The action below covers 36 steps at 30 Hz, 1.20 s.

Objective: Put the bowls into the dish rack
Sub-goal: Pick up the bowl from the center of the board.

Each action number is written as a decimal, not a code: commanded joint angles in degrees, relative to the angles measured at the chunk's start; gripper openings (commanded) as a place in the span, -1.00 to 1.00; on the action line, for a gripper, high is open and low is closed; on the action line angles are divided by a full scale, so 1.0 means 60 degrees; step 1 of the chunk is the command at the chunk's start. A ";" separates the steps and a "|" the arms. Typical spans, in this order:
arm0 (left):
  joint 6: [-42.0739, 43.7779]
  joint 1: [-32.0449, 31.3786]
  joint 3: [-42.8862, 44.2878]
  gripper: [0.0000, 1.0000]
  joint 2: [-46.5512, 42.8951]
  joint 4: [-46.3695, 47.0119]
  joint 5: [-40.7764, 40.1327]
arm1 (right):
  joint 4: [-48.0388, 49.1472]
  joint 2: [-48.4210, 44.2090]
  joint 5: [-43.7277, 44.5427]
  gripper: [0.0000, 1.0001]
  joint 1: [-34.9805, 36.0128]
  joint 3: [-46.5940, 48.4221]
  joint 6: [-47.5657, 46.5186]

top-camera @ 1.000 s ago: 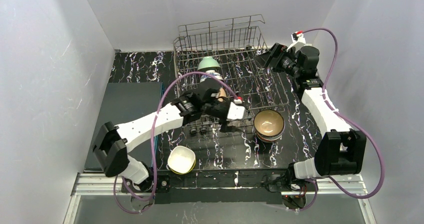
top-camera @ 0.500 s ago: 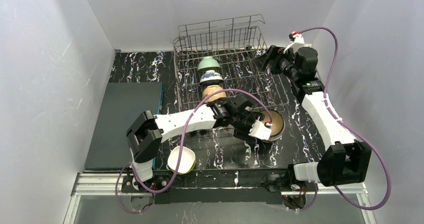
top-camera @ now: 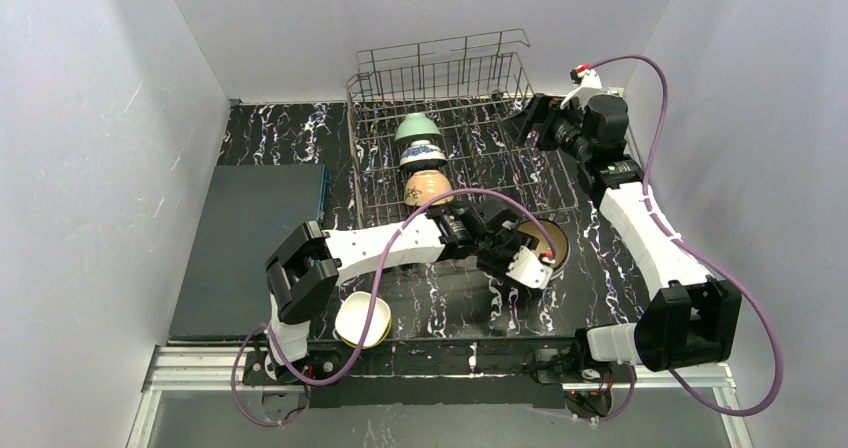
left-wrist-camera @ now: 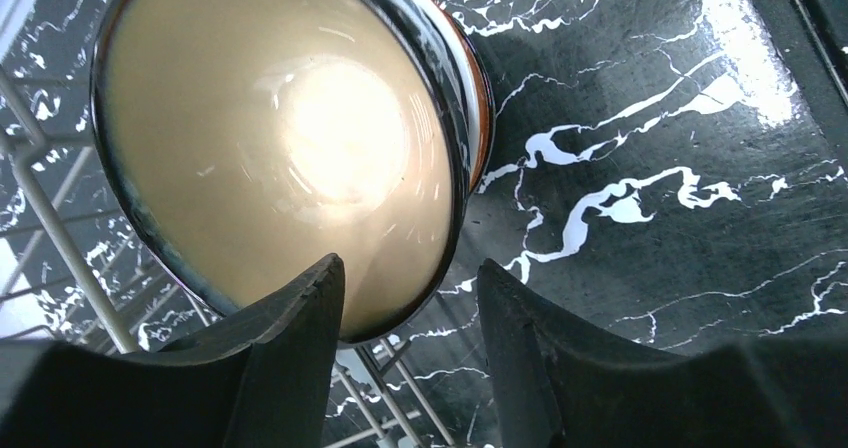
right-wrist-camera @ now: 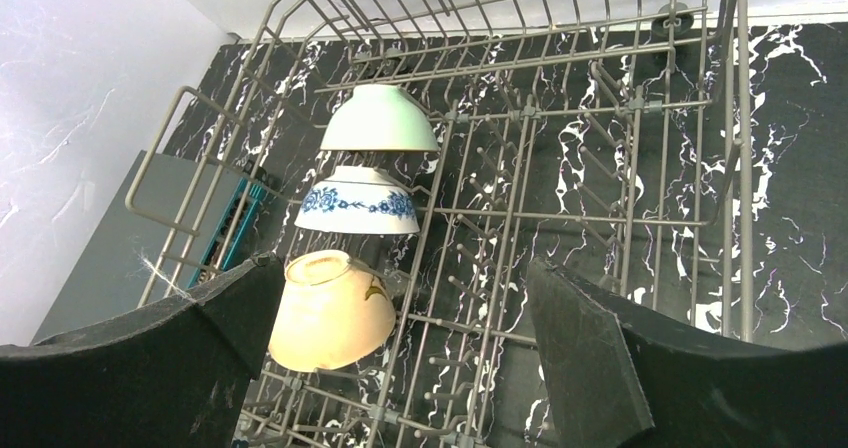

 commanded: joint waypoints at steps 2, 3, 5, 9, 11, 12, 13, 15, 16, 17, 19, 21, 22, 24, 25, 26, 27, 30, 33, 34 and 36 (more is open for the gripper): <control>0.0321 -0.0243 0.0106 -0.10 0.0019 0.0345 -0.0200 | 0.0276 0.0112 -0.0046 0.97 0.0065 0.0363 -0.0056; 0.0362 -0.0276 0.0089 -0.12 0.0034 0.0362 -0.0200 | 0.0275 0.0109 -0.0045 0.97 0.0063 0.0363 -0.0052; 0.0416 -0.0336 0.0017 -0.15 0.0040 0.0429 -0.0134 | 0.0260 0.0112 -0.0084 0.97 0.0087 0.0402 -0.0055; 0.0587 -0.0464 -0.0025 -0.18 0.0104 0.0442 -0.0222 | 0.0225 0.0083 -0.0056 0.97 0.0080 0.0412 -0.0094; 0.0623 -0.0508 -0.0032 -0.18 0.0150 0.0451 -0.0275 | 0.0233 0.0061 -0.0057 0.97 0.0076 0.0415 -0.0096; 0.0627 -0.0538 -0.0025 -0.18 0.0177 0.0470 -0.0295 | 0.0221 0.0060 -0.0064 0.97 0.0074 0.0408 -0.0093; 0.0625 -0.0560 -0.0028 -0.17 0.0213 0.0473 -0.0296 | 0.0219 0.0054 -0.0075 0.97 0.0086 0.0407 -0.0088; 0.0590 -0.0596 -0.0005 -0.16 0.0306 0.0466 -0.0281 | 0.0215 0.0024 -0.0081 0.97 0.0086 0.0407 -0.0082; 0.0586 -0.0624 0.0017 -0.16 0.0350 0.0468 -0.0312 | 0.0209 0.0017 -0.0073 0.97 0.0082 0.0394 -0.0072; 0.0564 -0.0633 0.0029 -0.16 0.0397 0.0470 -0.0329 | 0.0210 0.0003 -0.0083 0.97 0.0084 0.0393 -0.0072; 0.0533 -0.0658 0.0065 -0.20 0.0462 0.0482 -0.0356 | 0.0199 -0.0014 -0.0080 0.97 0.0099 0.0379 -0.0080; 0.0519 -0.0675 0.0095 -0.24 0.0528 0.0484 -0.0367 | 0.0183 -0.0039 -0.0080 0.97 0.0100 0.0378 -0.0071; 0.0517 -0.0678 0.0115 -0.29 0.0553 0.0482 -0.0384 | 0.0181 -0.0055 -0.0080 0.97 0.0101 0.0378 -0.0094; 0.0444 -0.0695 0.0194 -0.50 0.0569 0.0494 -0.0475 | 0.0181 -0.0063 -0.0077 0.97 0.0103 0.0363 -0.0079; 0.0405 -0.0693 0.0225 -0.64 0.0547 0.0498 -0.0525 | 0.0176 -0.0069 -0.0100 0.97 0.0110 0.0374 -0.0075; 0.0387 -0.0709 0.0229 -0.77 0.0497 0.0491 -0.0566 | 0.0171 -0.0064 -0.0125 0.97 0.0115 0.0377 -0.0078; 0.0368 -0.0708 0.0213 -0.87 0.0410 0.0499 -0.0579 | 0.0166 -0.0064 -0.0150 0.97 0.0120 0.0391 -0.0075; 0.0329 -0.0729 0.0102 -1.00 0.0068 0.0610 -0.0675 | 0.0151 -0.0067 -0.0206 0.97 0.0123 0.0432 -0.0082; 0.0315 -0.0722 -0.0107 -1.00 -0.0354 0.0852 -0.0784 | 0.0066 -0.0084 -0.0223 0.97 0.0129 0.0497 -0.0071; 0.0319 -0.0722 -0.0177 -1.00 -0.0498 0.0918 -0.0811 | 0.0024 -0.0083 -0.0241 0.97 0.0134 0.0532 -0.0083; 0.0292 -0.0722 -0.0320 -1.00 -0.0796 0.1139 -0.0877 | -0.0021 -0.0079 -0.0307 0.97 0.0121 0.0592 -0.0097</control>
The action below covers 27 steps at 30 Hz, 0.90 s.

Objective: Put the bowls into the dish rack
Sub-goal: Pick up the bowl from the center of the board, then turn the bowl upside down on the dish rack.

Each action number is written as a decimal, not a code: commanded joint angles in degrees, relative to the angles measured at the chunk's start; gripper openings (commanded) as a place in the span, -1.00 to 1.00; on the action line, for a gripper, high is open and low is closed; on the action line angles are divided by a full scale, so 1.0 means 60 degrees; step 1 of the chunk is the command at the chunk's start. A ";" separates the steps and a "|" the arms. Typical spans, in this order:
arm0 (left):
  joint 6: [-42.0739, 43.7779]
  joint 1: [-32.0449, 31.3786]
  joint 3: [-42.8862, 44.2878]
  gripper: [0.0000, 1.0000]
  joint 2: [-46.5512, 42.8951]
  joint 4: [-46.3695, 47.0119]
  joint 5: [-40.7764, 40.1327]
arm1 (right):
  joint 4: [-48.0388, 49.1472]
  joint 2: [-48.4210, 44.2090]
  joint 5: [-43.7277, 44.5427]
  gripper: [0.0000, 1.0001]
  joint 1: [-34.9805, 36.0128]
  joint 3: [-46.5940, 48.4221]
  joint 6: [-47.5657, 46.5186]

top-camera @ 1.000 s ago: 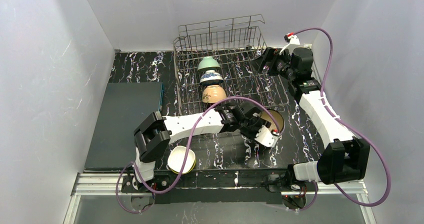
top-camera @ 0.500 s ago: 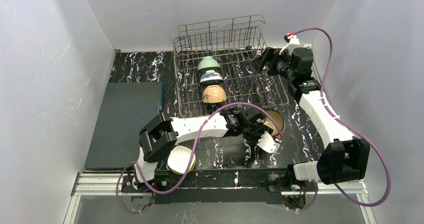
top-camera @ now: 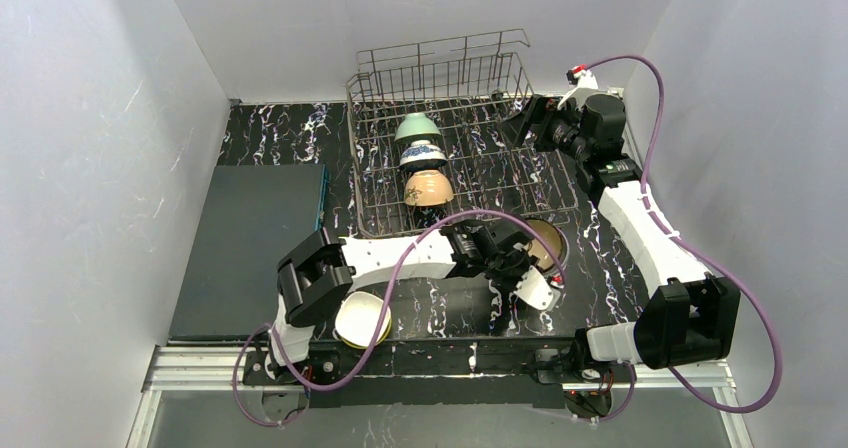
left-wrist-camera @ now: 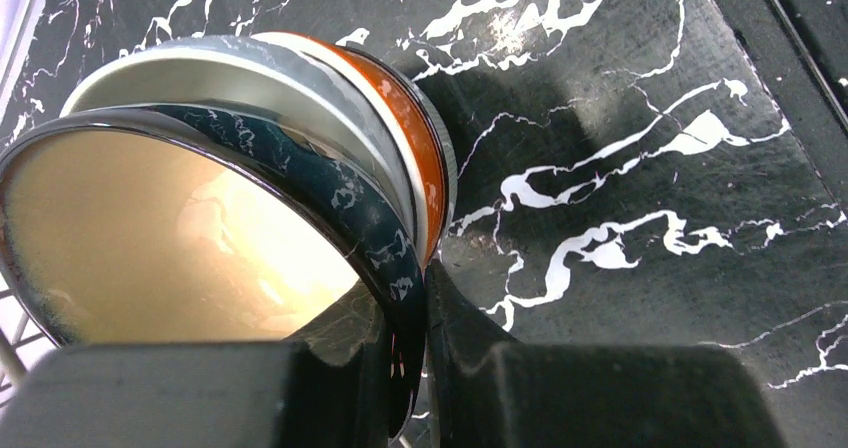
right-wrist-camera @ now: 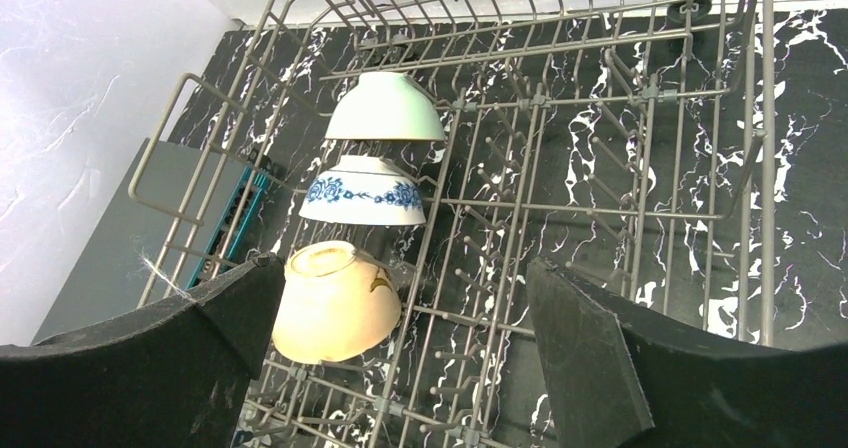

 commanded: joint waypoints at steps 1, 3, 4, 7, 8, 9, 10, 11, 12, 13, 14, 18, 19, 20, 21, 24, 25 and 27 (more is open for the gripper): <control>-0.0063 0.0007 -0.0247 -1.00 -0.1492 0.0490 -0.0229 | 0.0049 -0.0224 -0.0212 0.97 0.0031 0.0586 -0.0089; -0.0143 0.0001 -0.0387 -1.00 -0.1781 0.0719 -0.0237 | 0.0047 -0.0231 -0.0261 0.97 0.0026 0.0615 -0.0083; -0.0188 0.0006 -0.0445 -1.00 -0.1944 0.0778 -0.0210 | 0.0036 -0.0227 -0.0292 0.97 0.0026 0.0638 -0.0084; -0.0393 0.0005 -0.0614 -1.00 -0.2388 0.1032 -0.0041 | -0.0076 -0.0225 -0.0431 0.97 0.0034 0.0761 -0.0065; -0.0516 0.0006 -0.0733 -1.00 -0.2535 0.1154 0.0039 | -0.0111 -0.0224 -0.0486 0.97 0.0031 0.0803 -0.0065; -0.0617 -0.0003 -0.0831 -1.00 -0.2676 0.1329 0.0124 | -0.0121 -0.0246 -0.0527 0.97 0.0029 0.0836 -0.0060; -0.0725 0.0005 -0.0947 -1.00 -0.2827 0.1512 0.0191 | -0.0128 -0.0243 -0.0578 0.97 0.0034 0.0856 -0.0043; -0.0819 0.0017 -0.1046 -1.00 -0.2961 0.1707 0.0271 | -0.0149 -0.0256 -0.0607 0.97 0.0040 0.0885 -0.0031; -0.0922 0.0021 -0.1139 -1.00 -0.3082 0.1896 0.0329 | -0.0179 -0.0263 -0.0630 0.97 0.0043 0.0925 -0.0036; -0.1038 0.0034 -0.1213 -1.00 -0.3193 0.2046 0.0376 | -0.0186 -0.0254 -0.0677 0.97 0.0034 0.0954 -0.0034; -0.1137 0.0065 -0.1246 -1.00 -0.3329 0.2168 0.0432 | -0.0187 -0.0266 -0.0714 0.97 0.0033 0.0986 -0.0040; -0.1641 0.0413 -0.1417 -1.00 -0.3677 0.2562 0.0743 | -0.0188 -0.0319 -0.0953 0.97 0.0033 0.1073 0.0080; -0.1789 0.0581 -0.1502 -1.00 -0.3765 0.2681 0.0855 | -0.0188 -0.0338 -0.1016 0.97 0.0038 0.1100 0.0118; -0.1944 0.0765 -0.1613 -1.00 -0.3870 0.2805 0.0968 | -0.0188 -0.0359 -0.1053 0.97 0.0033 0.1110 0.0186; -0.2142 0.1095 -0.1777 -1.00 -0.3978 0.2896 0.1152 | -0.0180 -0.0387 -0.1084 0.97 0.0031 0.1099 0.0226; -0.2882 0.1998 -0.2014 -1.00 -0.4266 0.2952 0.1841 | 0.0022 -0.0517 -0.1110 0.97 0.0032 0.1005 0.0394; -0.3017 0.2301 -0.2144 -1.00 -0.4361 0.2999 0.1997 | 0.0102 -0.0561 -0.1111 0.97 0.0031 0.0971 0.0470; -0.3144 0.2818 -0.2407 -1.00 -0.4567 0.3095 0.2164 | 0.0257 -0.0586 -0.1125 0.97 0.0035 0.0898 0.0632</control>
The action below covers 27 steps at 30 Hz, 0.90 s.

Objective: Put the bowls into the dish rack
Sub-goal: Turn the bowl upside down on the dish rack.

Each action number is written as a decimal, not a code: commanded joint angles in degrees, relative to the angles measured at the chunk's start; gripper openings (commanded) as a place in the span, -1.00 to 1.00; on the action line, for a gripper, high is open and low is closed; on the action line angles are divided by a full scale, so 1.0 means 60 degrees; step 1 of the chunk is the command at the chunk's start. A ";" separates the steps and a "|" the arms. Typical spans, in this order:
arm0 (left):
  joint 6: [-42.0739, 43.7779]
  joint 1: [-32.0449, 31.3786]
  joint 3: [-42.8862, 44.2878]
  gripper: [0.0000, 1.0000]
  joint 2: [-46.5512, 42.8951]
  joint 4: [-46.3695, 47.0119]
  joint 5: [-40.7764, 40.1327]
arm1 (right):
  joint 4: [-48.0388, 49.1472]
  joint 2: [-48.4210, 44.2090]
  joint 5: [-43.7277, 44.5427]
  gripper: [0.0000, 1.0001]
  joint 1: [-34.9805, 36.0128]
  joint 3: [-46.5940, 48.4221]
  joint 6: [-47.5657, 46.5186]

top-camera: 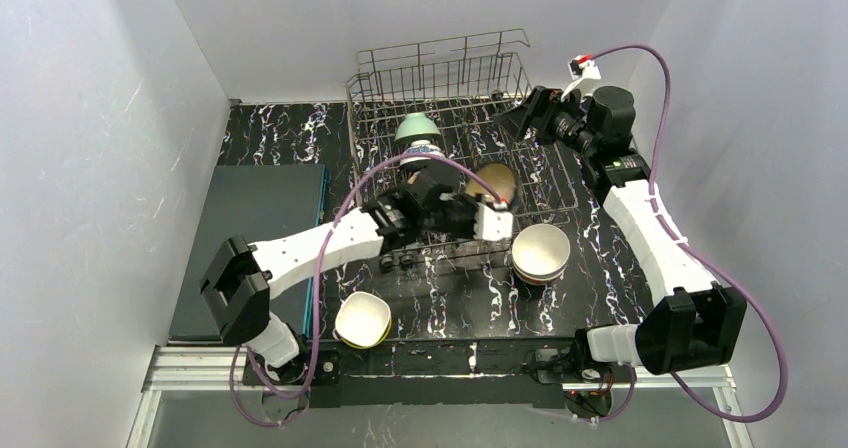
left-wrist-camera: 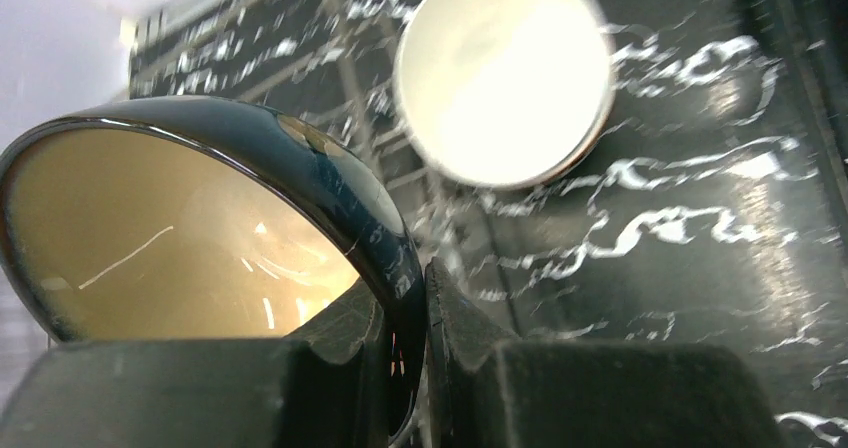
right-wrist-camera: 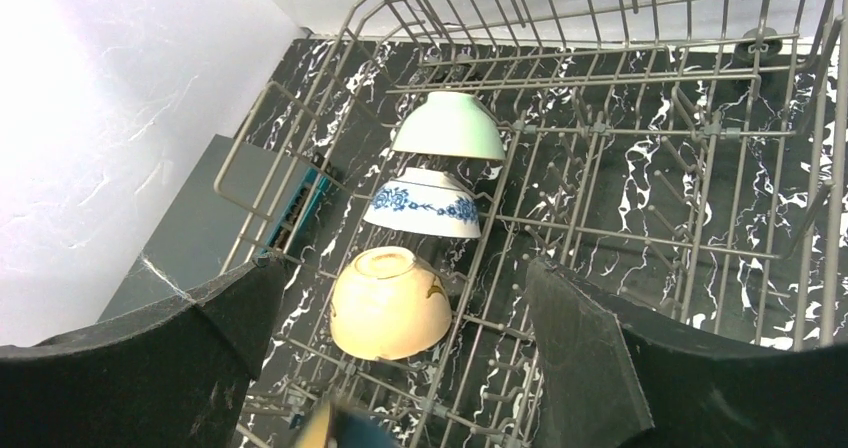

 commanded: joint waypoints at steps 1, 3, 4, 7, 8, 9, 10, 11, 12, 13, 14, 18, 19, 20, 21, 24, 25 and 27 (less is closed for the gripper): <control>-0.0668 0.1277 -0.0403 -1.00 -0.1170 0.1074 0.0751 | 0.0637 -0.0424 -0.0219 0.97 0.0035 0.0207 0.0433; -0.0750 0.1796 -0.0646 -1.00 -0.1374 0.1128 0.0937 | 0.0832 -0.0419 -0.0267 0.97 0.0034 0.0104 0.0627; -0.0832 0.2053 -0.0781 -1.00 -0.1486 0.1205 0.1029 | 0.0956 -0.0382 -0.0332 0.97 0.0037 0.0070 0.0707; -0.1145 0.2811 -0.1321 -1.00 -0.1792 0.1873 0.1143 | 0.1039 -0.0249 -0.0478 0.97 0.0035 0.0070 0.0877; -0.1218 0.3013 -0.1522 -1.00 -0.1948 0.2109 0.1125 | 0.1081 -0.0148 -0.0599 0.97 0.0031 0.0073 0.0947; -0.1259 0.3230 -0.1731 -1.00 -0.2081 0.2347 0.1136 | 0.1183 -0.0076 -0.0723 0.97 0.0042 0.0074 0.1048; -0.1256 0.3415 -0.1989 -1.00 -0.2237 0.2635 0.1110 | 0.1342 0.0023 -0.0873 0.97 0.0047 0.0017 0.1214; -0.1272 0.3559 -0.2261 -1.00 -0.2379 0.2960 0.1034 | 0.1563 0.0143 -0.1043 0.97 0.0062 -0.0040 0.1488; -0.1317 0.3703 -0.2530 -1.00 -0.2525 0.3296 0.0968 | 0.1807 0.0272 -0.1239 0.97 0.0081 -0.0089 0.1707; -0.1313 0.3840 -0.2881 -1.00 -0.2651 0.3707 0.0979 | 0.2050 0.0431 -0.1413 0.97 0.0122 -0.0106 0.1908; -0.1325 0.3940 -0.3122 -1.00 -0.2782 0.3953 0.1017 | 0.2179 0.0593 -0.1547 0.97 0.0180 -0.0082 0.2050; -0.1021 0.4000 -0.3911 -1.00 -0.3435 0.4522 0.0901 | 0.2282 0.1285 -0.1709 0.97 0.0748 0.0195 0.2124; -0.0880 0.4004 -0.4102 -1.00 -0.3604 0.4602 0.0938 | 0.2362 0.1456 -0.1732 0.97 0.0917 0.0279 0.2149; -0.0764 0.4001 -0.4280 -1.00 -0.3793 0.4706 0.0961 | 0.2432 0.1628 -0.1781 0.97 0.1123 0.0358 0.2198; -0.0645 0.4000 -0.4445 -1.00 -0.3952 0.4796 0.0942 | 0.2564 0.1803 -0.1838 0.97 0.1301 0.0433 0.2281; -0.0470 0.4000 -0.4779 -1.00 -0.4386 0.4990 0.0730 | 0.3425 0.2272 -0.2207 0.97 0.1790 0.0465 0.2701; -0.0416 0.3998 -0.4840 -1.00 -0.4481 0.4998 0.0654 | 0.3855 0.2407 -0.2309 0.97 0.1948 0.0445 0.2878; -0.0194 0.3999 -0.4955 -1.00 -0.4623 0.5002 0.0643 | 0.4461 0.2707 -0.2534 0.97 0.2225 0.0495 0.3202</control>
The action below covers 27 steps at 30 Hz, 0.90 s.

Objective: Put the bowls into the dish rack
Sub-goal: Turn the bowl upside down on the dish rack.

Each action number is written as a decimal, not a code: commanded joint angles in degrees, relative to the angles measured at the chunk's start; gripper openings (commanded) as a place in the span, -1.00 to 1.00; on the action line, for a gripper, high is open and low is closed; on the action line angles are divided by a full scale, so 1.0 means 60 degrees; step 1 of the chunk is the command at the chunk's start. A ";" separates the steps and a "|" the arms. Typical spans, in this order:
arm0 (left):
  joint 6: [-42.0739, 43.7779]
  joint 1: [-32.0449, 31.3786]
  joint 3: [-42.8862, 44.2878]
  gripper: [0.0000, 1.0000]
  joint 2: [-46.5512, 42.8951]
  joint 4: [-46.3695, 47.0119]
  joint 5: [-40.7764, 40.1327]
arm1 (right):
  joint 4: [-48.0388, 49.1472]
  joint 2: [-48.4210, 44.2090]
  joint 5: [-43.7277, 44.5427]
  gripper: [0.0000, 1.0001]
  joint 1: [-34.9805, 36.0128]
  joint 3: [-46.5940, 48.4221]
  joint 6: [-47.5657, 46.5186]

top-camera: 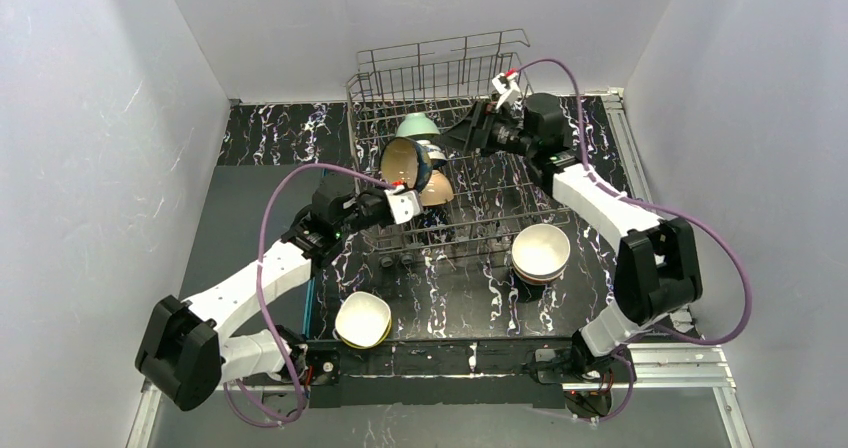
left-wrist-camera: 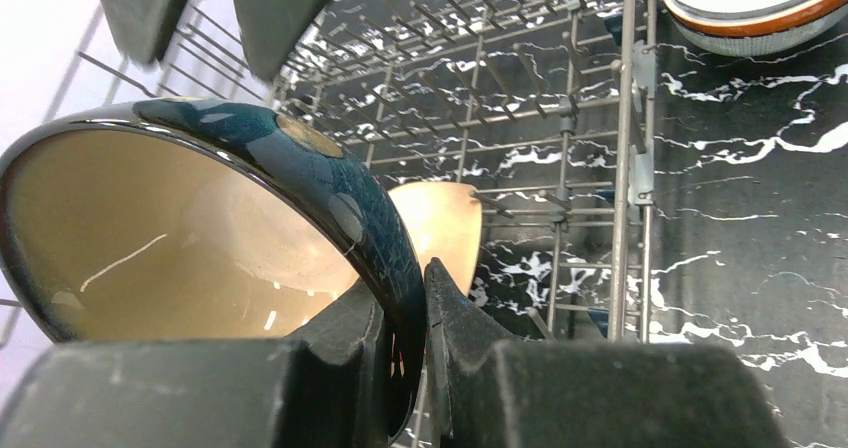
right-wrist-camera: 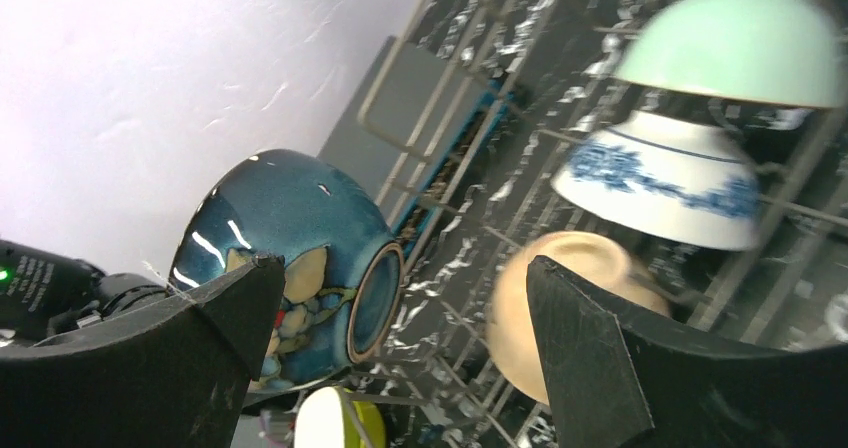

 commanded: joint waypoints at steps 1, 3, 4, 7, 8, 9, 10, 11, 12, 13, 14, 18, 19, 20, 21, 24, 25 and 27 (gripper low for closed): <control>0.0758 -0.0018 -0.0031 -1.00 -0.0877 0.1535 -0.0052 | 0.2248 0.0426 -0.0807 0.97 0.0573 0.0558 0.0896; 0.0853 -0.0014 -0.0065 -1.00 -0.0922 0.1527 -0.0168 | 0.2714 0.0734 -0.1096 0.97 0.0752 0.0639 0.1216; 0.0893 -0.0017 -0.0080 -1.00 -0.0924 0.1532 -0.0240 | 0.2877 0.0837 -0.1259 0.97 0.0826 0.0671 0.1394; 0.0981 -0.0005 -0.0095 -1.00 -0.0949 0.1534 -0.0432 | 0.3415 0.1015 -0.1470 0.97 0.0944 0.0654 0.1710; 0.0992 -0.0003 -0.0109 -1.00 -0.0964 0.1535 -0.0509 | 0.3510 0.1059 -0.1495 0.97 0.0991 0.0665 0.1764; 0.0991 -0.0003 -0.0098 -1.00 -0.0971 0.1531 -0.0581 | 0.3577 0.1103 -0.1552 0.97 0.1039 0.0690 0.1800; 0.0988 -0.0003 -0.0086 -1.00 -0.0979 0.1531 -0.0667 | 0.3611 0.1158 -0.1616 0.97 0.1072 0.0734 0.1817; 0.0963 0.0002 -0.0084 -1.00 -0.0993 0.1534 -0.0699 | 0.3616 0.1205 -0.1702 0.97 0.1133 0.0787 0.1819; 0.0931 0.0034 -0.0073 -1.00 -0.1017 0.1527 -0.0692 | 0.3609 0.1273 -0.1787 0.97 0.1177 0.0841 0.1820; 0.0885 0.0084 -0.0057 -1.00 -0.1044 0.1521 -0.0659 | 0.3623 0.1318 -0.1872 0.97 0.1227 0.0907 0.1820; 0.0800 0.0143 -0.0042 -1.00 -0.1062 0.1508 -0.0629 | 0.3626 0.1355 -0.1931 0.97 0.1268 0.0959 0.1820; 0.0666 0.0383 -0.0009 -1.00 -0.1070 0.1512 -0.0498 | 0.3454 0.1398 -0.2099 0.97 0.1289 0.1096 0.1781; 0.0625 0.0427 -0.0001 -1.00 -0.1083 0.1519 -0.0460 | 0.3332 0.1391 -0.2113 0.97 0.1308 0.1138 0.1701; 0.0592 0.0459 0.0013 -1.00 -0.1085 0.1513 -0.0412 | 0.3187 0.1377 -0.2142 0.97 0.1311 0.1180 0.1638; 0.0575 0.0501 0.0020 -1.00 -0.1092 0.1520 -0.0343 | 0.3086 0.1373 -0.2170 0.97 0.1320 0.1224 0.1583; 0.0560 0.0624 0.0021 -1.00 -0.1092 0.1515 -0.0408 | 0.2137 0.1344 -0.2127 0.97 0.1378 0.1506 0.1067; 0.0568 0.0670 0.0021 -1.00 -0.1106 0.1520 -0.0411 | 0.1664 0.1358 -0.2091 0.97 0.1406 0.1645 0.0755; 0.0549 0.0748 0.0021 -1.00 -0.1173 0.1520 -0.0363 | 0.0790 0.1383 -0.2005 0.97 0.1467 0.1917 0.0180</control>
